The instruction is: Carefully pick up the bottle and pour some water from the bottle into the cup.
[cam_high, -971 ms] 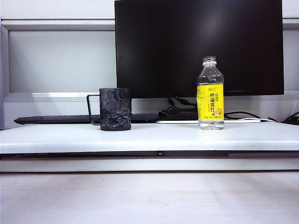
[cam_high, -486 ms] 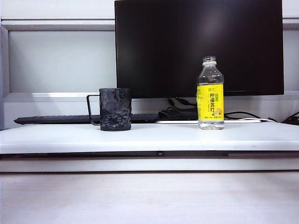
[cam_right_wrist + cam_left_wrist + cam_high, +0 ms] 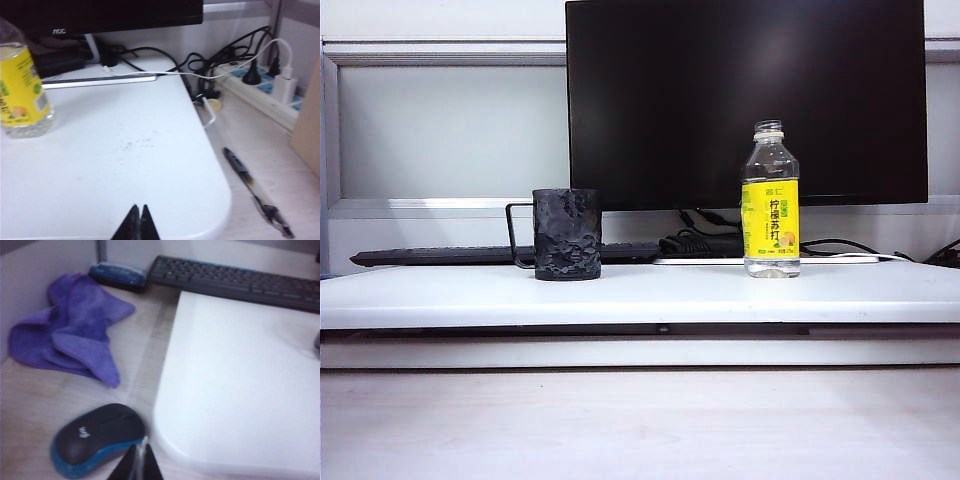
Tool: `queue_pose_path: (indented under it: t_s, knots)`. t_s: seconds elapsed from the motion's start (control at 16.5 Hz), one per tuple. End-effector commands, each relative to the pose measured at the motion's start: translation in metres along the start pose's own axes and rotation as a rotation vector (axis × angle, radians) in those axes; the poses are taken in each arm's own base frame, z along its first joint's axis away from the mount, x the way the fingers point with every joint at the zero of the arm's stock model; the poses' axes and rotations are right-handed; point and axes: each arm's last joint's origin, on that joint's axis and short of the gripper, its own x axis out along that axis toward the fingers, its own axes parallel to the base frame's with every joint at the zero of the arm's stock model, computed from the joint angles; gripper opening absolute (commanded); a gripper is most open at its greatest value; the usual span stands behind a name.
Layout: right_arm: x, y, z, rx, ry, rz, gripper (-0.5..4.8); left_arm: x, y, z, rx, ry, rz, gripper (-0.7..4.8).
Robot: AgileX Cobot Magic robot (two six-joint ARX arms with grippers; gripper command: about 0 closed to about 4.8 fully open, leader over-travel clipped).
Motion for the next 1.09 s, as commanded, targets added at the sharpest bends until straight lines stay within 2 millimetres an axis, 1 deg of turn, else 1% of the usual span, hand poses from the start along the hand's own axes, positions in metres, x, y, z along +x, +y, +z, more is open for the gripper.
queue_pose_path:
  t_s: [0.06, 0.24, 0.36, 0.61, 0.79, 0.91, 1.09]
  knots:
    - [0.000, 0.000, 0.000, 0.001, -0.002, 0.002, -0.05, 0.004, 0.001, -0.007, 0.002, 0.016, 0.000, 0.21]
    - [0.000, 0.000, 0.000, 0.000, -0.001, 0.002, -0.05, 0.011, 0.003, -0.026, 0.008, 0.075, 0.012, 0.21]
    - [0.000, 0.001, 0.000, 0.000, 0.002, 0.008, -0.05, 0.012, 0.003, -0.023, 0.009, 0.045, 0.002, 0.22]
    - [0.000, 0.002, -0.005, -0.008, 0.049, 0.042, -0.05, 0.012, 0.003, -0.023, 0.009, 0.046, 0.003, 0.22]
    - [0.000, 0.003, 0.006, 0.010, -0.055, 0.071, -0.05, 0.012, 0.003, -0.024, 0.009, 0.051, 0.003, 0.22]
    - [-0.001, 0.003, 0.009, 0.015, -0.092, 0.073, -0.05, 0.012, 0.002, -0.022, 0.008, 0.039, -0.023, 0.22]
    - [0.000, 0.003, 0.009, 0.015, -0.093, 0.073, -0.05, 0.013, -0.002, -0.013, 0.001, -0.076, -0.117, 0.22]
